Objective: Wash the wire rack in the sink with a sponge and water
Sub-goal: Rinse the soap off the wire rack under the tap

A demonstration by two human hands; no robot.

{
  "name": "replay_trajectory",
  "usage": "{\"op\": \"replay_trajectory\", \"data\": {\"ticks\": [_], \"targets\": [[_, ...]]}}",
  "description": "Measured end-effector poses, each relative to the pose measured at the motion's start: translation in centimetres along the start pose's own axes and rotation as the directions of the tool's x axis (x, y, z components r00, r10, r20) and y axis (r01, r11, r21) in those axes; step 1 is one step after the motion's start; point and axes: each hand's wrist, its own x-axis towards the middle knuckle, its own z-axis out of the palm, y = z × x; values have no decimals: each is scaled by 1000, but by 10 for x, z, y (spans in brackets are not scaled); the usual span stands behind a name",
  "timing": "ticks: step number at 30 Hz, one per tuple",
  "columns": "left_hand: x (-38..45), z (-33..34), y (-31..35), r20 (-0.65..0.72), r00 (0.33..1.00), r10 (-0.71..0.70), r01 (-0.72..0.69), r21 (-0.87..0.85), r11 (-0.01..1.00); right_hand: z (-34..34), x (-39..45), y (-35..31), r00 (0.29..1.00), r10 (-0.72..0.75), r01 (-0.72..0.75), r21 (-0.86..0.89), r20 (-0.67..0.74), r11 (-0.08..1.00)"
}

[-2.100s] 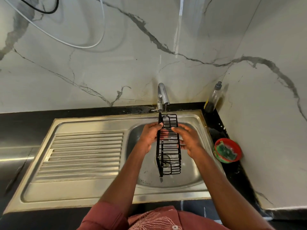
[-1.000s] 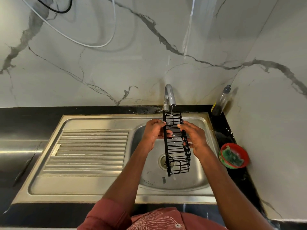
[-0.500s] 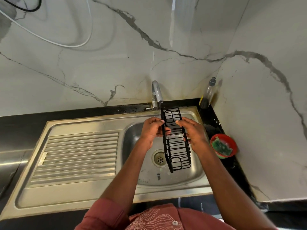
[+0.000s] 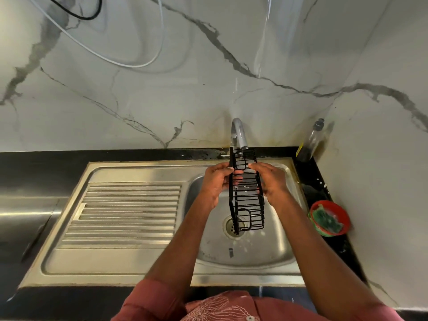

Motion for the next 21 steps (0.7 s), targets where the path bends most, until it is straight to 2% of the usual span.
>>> {"op": "replay_trajectory", "data": {"ticks": [4,10,21], "targets": [[3,-1,1,-19,1000,-10,10,-22,1000,-2,-2,1,1000,18,-18,10,-17,1000],[4,-8,-1,-86,996,-22,21,-8,1000,1,-13,8,998,-3,2,14,57,1000],[1,6,0,-8,1000,-20,20,33,999,-13,-24,3,1000,0,0,64,2,998]]}}
